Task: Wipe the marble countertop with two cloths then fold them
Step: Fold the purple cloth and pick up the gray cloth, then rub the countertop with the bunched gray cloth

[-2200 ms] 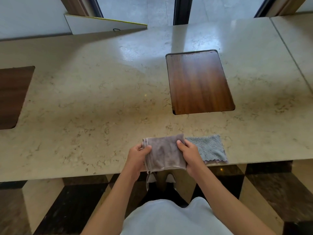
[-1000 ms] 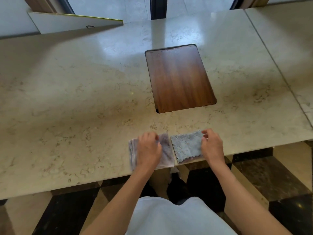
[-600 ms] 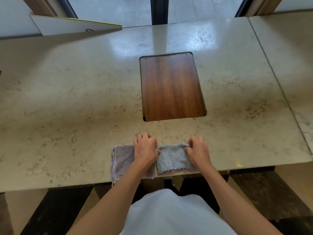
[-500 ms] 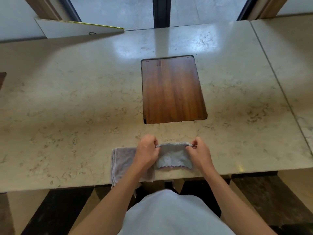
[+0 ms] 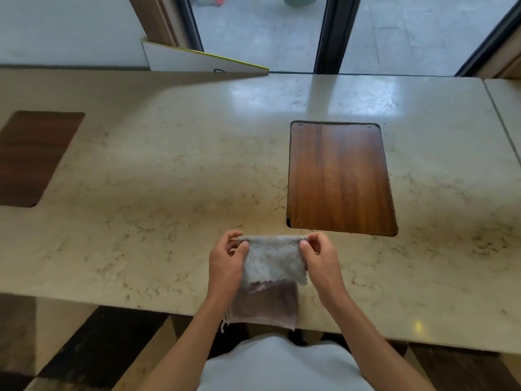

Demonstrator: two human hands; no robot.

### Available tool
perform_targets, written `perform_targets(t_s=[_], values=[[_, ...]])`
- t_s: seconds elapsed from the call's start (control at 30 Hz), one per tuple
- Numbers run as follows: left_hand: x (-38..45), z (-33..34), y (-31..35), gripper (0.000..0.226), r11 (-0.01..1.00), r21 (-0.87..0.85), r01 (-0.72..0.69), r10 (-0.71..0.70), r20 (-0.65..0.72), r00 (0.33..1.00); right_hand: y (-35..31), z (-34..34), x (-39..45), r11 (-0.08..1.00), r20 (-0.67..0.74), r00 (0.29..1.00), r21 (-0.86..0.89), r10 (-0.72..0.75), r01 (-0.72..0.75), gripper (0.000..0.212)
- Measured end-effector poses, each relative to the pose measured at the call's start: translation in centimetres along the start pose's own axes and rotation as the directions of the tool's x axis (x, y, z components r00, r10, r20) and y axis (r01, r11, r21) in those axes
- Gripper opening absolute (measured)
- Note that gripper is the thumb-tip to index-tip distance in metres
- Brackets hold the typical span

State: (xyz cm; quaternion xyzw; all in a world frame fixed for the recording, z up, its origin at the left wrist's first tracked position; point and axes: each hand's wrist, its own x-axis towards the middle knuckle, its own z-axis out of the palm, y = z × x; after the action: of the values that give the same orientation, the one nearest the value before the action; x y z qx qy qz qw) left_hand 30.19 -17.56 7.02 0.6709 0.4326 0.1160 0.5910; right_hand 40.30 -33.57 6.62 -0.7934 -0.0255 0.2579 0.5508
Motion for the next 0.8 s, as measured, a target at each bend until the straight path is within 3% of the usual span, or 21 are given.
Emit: perform_targets(t_s=[0.2, 0.33, 0.5, 0.6, 0.7, 0.8], values=[[4.3, -9.1, -3.5, 0.009, 0.994, 0.079, 0.079, -0.073, -0.086, 0.994, -1.2, 11.0, 0.4, 0.982, 0.082, 0.997, -0.187, -0.010, 0.025, 0.008], [8.0, -14.0, -5.5, 0.011, 0.979, 0.159, 0.130, -0.140, 0.050, 0.989, -2.9, 16.4, 1.2, 0.949, -0.004, 0.998, -0.308, 0.067, -0.065, 0.009], [10.7, -14.8, -5.2, 0.013, 0.951, 0.300, 0.070, -0.153, 0.262, 0.953, -5.1, 18.3, 3.4, 0.881, -0.201, 0.968, -0.416, 0.152, -0.225, 0.017], [11.9, -13.7, -4.8, 0.007, 0.957, 0.288, 0.040, -0.137, 0.325, 0.936, -5.5, 18.5, 3.7, 0.822, -0.266, 0.959, -0.522, 0.097, -0.228, 0.021], [12.8, -13.6, -4.6, 0.008, 0.955, 0.295, 0.016, -0.115, 0.320, 0.940, -4.4, 19.3, 2.0, 0.721, -0.333, 0.941, -0.666, -0.062, -0.189, 0.026], [13.3, -15.0, -4.6, 0.014, 0.956, 0.290, 0.033, -0.109, 0.251, 0.962, -2.5, 21.4, -0.1, 0.654, -0.215, 0.959, -0.755, -0.186, -0.042, 0.043]])
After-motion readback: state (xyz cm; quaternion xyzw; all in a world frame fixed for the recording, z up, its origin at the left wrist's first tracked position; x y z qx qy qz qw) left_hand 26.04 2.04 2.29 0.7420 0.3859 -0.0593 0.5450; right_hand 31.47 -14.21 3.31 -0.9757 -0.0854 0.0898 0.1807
